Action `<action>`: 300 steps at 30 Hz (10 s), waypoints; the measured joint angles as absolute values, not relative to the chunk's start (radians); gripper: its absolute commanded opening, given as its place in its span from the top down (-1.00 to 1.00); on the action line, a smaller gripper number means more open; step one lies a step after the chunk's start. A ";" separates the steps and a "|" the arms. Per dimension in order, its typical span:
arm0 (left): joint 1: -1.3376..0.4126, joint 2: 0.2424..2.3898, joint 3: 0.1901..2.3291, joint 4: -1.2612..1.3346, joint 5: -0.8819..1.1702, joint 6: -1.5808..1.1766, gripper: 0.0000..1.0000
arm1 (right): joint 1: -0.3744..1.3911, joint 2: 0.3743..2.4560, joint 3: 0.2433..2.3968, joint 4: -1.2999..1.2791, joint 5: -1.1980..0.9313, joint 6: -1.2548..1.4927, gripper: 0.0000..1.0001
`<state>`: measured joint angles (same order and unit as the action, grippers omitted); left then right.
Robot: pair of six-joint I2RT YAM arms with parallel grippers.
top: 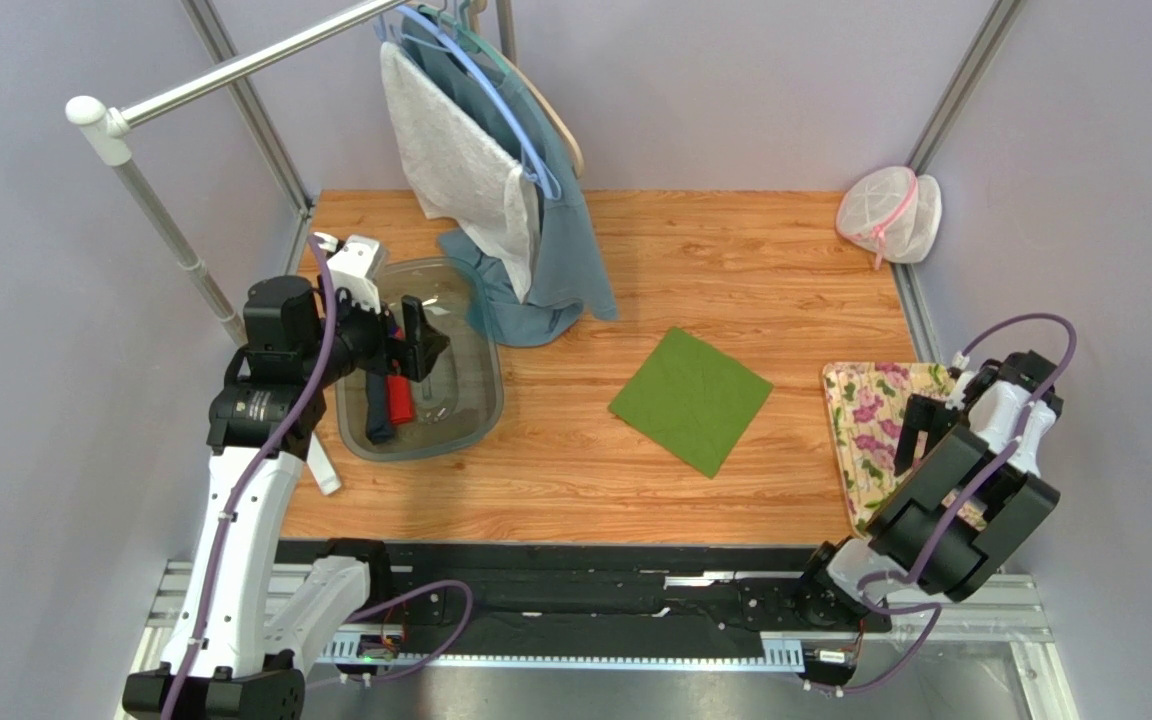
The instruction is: Place the utensils on the paper napkin and roll it up
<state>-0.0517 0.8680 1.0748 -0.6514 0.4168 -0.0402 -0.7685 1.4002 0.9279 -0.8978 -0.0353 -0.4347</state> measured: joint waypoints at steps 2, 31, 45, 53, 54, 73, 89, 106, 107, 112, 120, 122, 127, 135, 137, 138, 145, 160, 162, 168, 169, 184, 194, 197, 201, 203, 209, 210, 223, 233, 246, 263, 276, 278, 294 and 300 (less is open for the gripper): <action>-0.052 0.868 1.069 -0.645 0.426 -0.041 -0.98 | -0.801 1.441 0.926 -0.876 -0.036 -0.436 -0.64; -0.052 0.861 1.008 -0.593 0.501 -0.047 -0.98 | -0.872 1.678 1.024 -0.766 -0.200 -0.466 -0.14; -0.052 0.850 1.007 -0.589 0.538 -0.043 -0.98 | -0.796 1.713 1.061 -0.747 -0.262 -0.479 0.38; -0.052 0.834 1.005 -0.582 0.555 -0.040 -0.98 | -0.775 1.719 1.081 -0.773 -0.301 -0.472 0.93; -0.052 0.842 1.016 -0.588 0.573 -0.029 -0.98 | -0.775 1.719 1.085 -0.789 -0.314 -0.472 1.00; -0.072 0.775 1.043 -0.563 1.000 0.281 -0.98 | -0.550 1.606 1.438 -1.204 -0.903 -0.480 1.00; -0.635 0.798 1.035 -0.544 0.840 0.857 -0.67 | 0.272 1.567 1.460 -1.329 -1.289 -0.742 1.00; -0.982 0.932 0.879 -0.260 0.549 0.851 0.02 | 0.585 1.604 1.468 -1.347 -1.319 -0.767 1.00; -0.992 0.933 0.876 -0.255 0.543 0.850 0.08 | 0.589 1.604 1.468 -1.347 -1.319 -0.767 1.00; -1.013 0.949 0.870 -0.241 0.508 0.842 0.29 | 0.614 1.604 1.468 -1.347 -1.318 -0.767 1.00; -1.019 0.960 0.870 -0.249 0.500 0.847 0.70 | 0.619 1.604 1.468 -1.347 -1.304 -0.768 1.00; -1.020 0.962 0.870 -0.262 0.500 0.850 0.95 | 0.619 1.604 1.468 -1.346 -1.303 -0.768 1.00; -1.023 0.962 0.870 -0.278 0.503 0.862 1.00 | 0.619 1.603 1.468 -1.351 -1.299 -0.767 0.43; -0.977 0.962 0.930 -0.411 0.516 0.758 1.00 | 0.533 1.612 1.667 -1.365 -1.221 -0.695 -0.81; -0.943 0.966 0.968 -0.473 0.533 0.711 1.00 | 0.434 1.599 1.738 -1.352 -1.201 -0.632 -0.90; -0.925 0.974 0.997 -0.510 0.544 0.683 1.00 | 0.387 1.585 1.750 -1.346 -1.187 -0.600 -0.91; -0.771 1.102 1.213 -0.676 0.644 0.451 1.00 | 0.225 1.355 1.722 -1.205 -0.907 -0.446 -1.00; -0.609 1.578 1.471 -1.119 0.912 0.227 1.00 | 0.564 1.166 1.451 -1.064 -0.524 -0.479 -0.67; -0.580 1.638 1.453 -1.139 0.955 0.197 1.00 | 0.599 1.211 1.406 -1.065 -0.473 -0.474 -0.62; -0.503 1.651 1.404 -1.145 0.994 0.133 1.00 | 0.810 1.243 1.349 -1.046 -0.365 -0.441 -0.26; -0.496 1.651 1.391 -1.140 0.994 0.120 1.00 | 0.851 1.244 1.346 -1.038 -0.346 -0.429 -0.21; -0.490 1.636 1.299 -1.098 0.999 0.045 1.00 | 1.033 1.380 1.331 -0.928 -0.197 -0.252 0.04; -0.487 1.606 1.273 -1.089 0.999 0.027 1.00 | 1.094 1.409 1.362 -0.925 -0.164 -0.240 0.10; -0.483 1.606 1.273 -1.088 0.998 0.027 1.00 | 1.114 1.419 1.362 -0.925 -0.142 -0.242 0.11; -0.482 1.606 1.273 -1.087 0.998 0.027 1.00 | 1.126 1.434 1.362 -0.925 -0.112 -0.247 0.11; -0.482 1.606 1.273 -1.087 0.998 0.027 1.00 | 1.131 1.439 1.362 -0.925 -0.094 -0.250 0.12; -0.482 1.606 1.273 -1.087 0.998 0.027 1.00 | 1.135 1.450 1.362 -0.922 -0.041 -0.259 0.36; -0.482 1.606 1.273 -1.087 0.998 0.027 1.00 | 1.136 1.452 1.362 -0.922 -0.036 -0.259 0.35; -0.481 1.579 1.263 -1.070 1.003 0.023 0.81 | 1.148 1.454 1.362 -0.921 -0.007 -0.259 1.00; -0.379 1.382 1.153 -0.948 0.988 -0.036 -0.98 | 1.119 1.435 1.313 -0.907 0.033 -0.253 1.00; -0.324 0.732 1.024 -0.669 0.688 -0.200 -0.98 | 0.557 1.314 1.105 -0.736 0.019 0.046 1.00; -0.297 0.676 0.944 -0.626 0.587 -0.230 -0.98 | 0.485 1.645 1.126 -0.552 0.166 0.328 1.00; -0.286 0.668 0.927 -0.591 0.617 -0.233 -0.98 | 0.486 1.743 1.180 -0.511 0.167 0.332 0.96; -0.286 0.665 0.927 -0.593 0.619 -0.230 -0.98 | 0.486 1.771 1.194 -0.513 0.170 0.332 0.96; -0.286 0.659 0.927 -0.609 0.616 -0.220 -0.98 | 0.486 1.849 1.251 -0.531 0.163 0.324 0.87; -0.286 0.667 0.927 -0.610 0.616 -0.218 -0.98 | 0.486 1.861 1.258 -0.535 0.163 0.324 0.83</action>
<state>-0.2855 0.6674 0.9272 -0.6102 0.6155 -0.2184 0.4858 1.8614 1.2583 -0.5354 0.1635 0.3244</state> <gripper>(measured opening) 0.990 0.081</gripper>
